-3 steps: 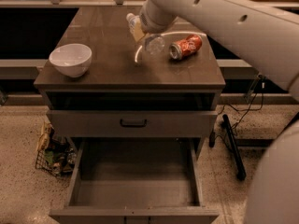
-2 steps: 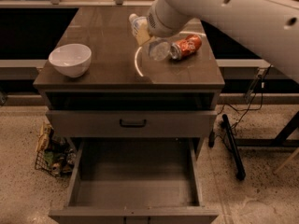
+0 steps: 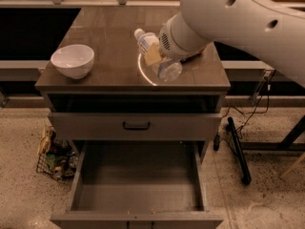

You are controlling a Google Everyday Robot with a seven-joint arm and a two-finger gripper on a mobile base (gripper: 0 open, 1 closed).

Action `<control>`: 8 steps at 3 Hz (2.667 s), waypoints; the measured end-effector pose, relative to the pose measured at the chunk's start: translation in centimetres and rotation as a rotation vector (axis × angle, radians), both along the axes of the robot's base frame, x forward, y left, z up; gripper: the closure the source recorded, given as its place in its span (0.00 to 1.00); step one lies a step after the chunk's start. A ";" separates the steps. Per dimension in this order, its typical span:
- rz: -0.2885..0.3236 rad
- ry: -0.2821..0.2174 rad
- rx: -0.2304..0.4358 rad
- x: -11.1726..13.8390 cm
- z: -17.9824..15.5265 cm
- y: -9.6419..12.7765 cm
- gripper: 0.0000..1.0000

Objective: Place blue plastic bottle into middle drawer

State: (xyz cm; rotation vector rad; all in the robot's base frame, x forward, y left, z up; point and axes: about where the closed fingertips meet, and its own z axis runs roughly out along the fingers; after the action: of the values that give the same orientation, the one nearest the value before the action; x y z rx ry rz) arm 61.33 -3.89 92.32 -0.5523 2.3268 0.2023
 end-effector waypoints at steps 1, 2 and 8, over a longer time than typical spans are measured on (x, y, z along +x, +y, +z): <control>0.024 -0.001 0.006 -0.2 -0.2 0.1 1.00; 0.104 0.019 0.083 -1.2 -2.1 0.2 1.00; 0.631 0.012 0.211 -11.9 -7.9 -0.3 1.00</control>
Offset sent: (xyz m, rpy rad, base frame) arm -0.0714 -0.0093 -0.0492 0.0926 -0.0232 0.6178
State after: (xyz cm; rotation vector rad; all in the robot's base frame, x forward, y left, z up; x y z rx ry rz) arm 49.43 -4.24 84.40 -1.1599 2.0396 0.7338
